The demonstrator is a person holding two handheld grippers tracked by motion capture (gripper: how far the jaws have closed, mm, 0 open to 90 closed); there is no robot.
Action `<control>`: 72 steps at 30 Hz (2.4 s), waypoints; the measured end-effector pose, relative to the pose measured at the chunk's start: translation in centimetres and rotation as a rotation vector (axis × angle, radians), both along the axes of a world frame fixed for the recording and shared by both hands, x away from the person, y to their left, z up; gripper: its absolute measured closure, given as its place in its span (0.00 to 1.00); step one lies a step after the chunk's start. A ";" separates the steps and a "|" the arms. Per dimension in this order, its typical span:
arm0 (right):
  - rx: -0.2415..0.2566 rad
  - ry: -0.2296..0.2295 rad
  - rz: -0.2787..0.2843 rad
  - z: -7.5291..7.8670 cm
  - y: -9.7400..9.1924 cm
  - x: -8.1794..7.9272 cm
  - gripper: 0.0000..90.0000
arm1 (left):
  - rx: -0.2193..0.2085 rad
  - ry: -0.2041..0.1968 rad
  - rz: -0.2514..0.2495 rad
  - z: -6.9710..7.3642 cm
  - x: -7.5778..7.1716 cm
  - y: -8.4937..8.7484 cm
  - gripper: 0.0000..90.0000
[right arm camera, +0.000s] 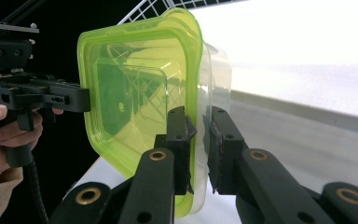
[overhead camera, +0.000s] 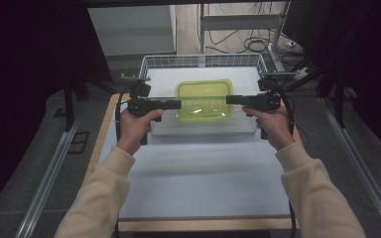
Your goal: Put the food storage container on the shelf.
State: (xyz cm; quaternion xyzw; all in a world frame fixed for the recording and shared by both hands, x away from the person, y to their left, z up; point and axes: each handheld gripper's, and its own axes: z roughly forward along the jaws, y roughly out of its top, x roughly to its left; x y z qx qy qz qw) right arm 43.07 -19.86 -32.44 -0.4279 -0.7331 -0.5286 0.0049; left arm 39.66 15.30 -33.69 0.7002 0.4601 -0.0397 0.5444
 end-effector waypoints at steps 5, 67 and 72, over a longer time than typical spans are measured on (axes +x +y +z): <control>-0.004 -0.006 -0.009 0.4 0.2 0.7 0.89 | -0.002 0.003 0.004 0.2 0.9 0.0 0.91; -0.052 0.010 -0.161 0.7 1.4 8.5 0.74 | -0.022 0.064 0.114 0.1 10.3 -0.5 0.79; -0.074 0.002 -0.172 0.6 1.5 8.4 0.68 | -0.003 0.045 0.126 0.1 10.2 -0.7 0.67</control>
